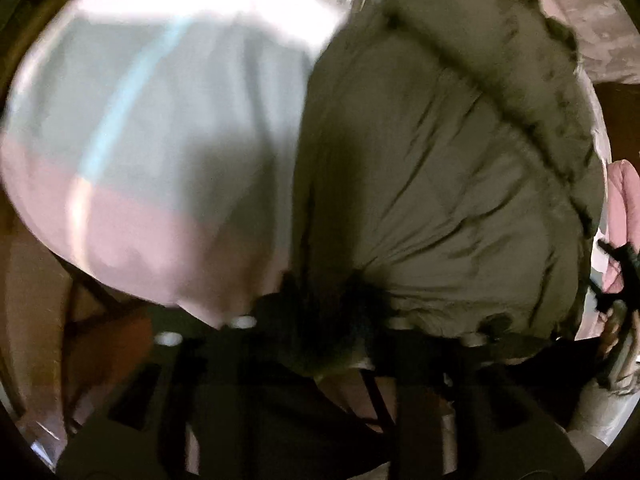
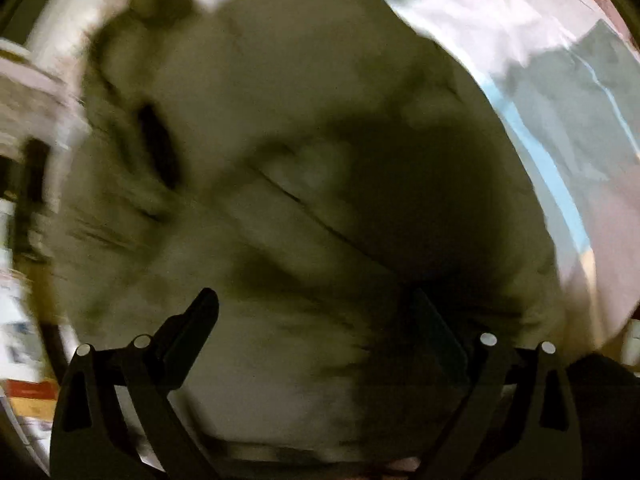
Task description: Fold large clothes
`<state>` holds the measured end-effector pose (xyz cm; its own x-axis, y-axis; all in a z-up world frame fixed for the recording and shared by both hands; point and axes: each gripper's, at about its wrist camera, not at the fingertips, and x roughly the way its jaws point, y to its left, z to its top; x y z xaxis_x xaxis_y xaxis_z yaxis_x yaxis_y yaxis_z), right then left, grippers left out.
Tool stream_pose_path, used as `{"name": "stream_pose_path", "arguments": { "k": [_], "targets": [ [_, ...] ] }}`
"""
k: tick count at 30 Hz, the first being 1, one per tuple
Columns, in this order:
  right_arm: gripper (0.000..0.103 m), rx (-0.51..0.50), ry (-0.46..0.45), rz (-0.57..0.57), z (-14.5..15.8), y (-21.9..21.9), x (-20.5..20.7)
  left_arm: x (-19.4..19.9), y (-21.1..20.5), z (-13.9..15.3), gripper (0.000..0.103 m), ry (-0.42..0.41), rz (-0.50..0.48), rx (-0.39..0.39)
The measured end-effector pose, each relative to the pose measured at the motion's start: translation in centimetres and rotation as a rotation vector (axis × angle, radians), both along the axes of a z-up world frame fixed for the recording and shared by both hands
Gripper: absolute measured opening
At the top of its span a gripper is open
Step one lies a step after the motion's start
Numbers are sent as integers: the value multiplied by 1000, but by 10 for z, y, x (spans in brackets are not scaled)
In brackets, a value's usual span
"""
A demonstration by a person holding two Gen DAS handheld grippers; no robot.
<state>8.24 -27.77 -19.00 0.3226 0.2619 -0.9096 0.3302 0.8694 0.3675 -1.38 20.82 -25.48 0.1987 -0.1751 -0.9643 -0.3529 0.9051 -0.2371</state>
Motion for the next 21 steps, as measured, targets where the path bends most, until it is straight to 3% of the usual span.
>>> {"name": "stream_pose_path", "arguments": {
  "k": [1, 2, 4, 6, 10, 12, 15, 18, 21],
  "targets": [
    [98, -23, -26, 20, 10, 4, 5, 4, -2, 16, 91, -48, -2, 31],
    [98, -56, -52, 49, 20, 9, 12, 10, -6, 37, 101, -127, -4, 66],
    [98, -101, -93, 111, 35, 22, 25, 24, -16, 62, 101, -220, -20, 103],
    [98, -97, -121, 171, 48, 37, 43, 42, -25, 75, 101, -238, -30, 113],
    [98, -107, -187, 262, 63, 74, 73, 78, -69, 86, 101, -279, -95, 43],
    [98, -143, -220, 286, 72, 89, 100, 101, -98, 88, 101, -311, -172, 45],
    [98, -173, -227, 309, 86, 108, 164, 136, -135, 90, 101, -346, -249, 118],
    [98, -235, -256, 341, 95, 126, 218, 174, -158, 77, 101, -319, -310, 166],
    [98, -379, -269, 307, 100, 137, 289, 207, -169, 56, 101, -281, -327, 264]
  ]
}}
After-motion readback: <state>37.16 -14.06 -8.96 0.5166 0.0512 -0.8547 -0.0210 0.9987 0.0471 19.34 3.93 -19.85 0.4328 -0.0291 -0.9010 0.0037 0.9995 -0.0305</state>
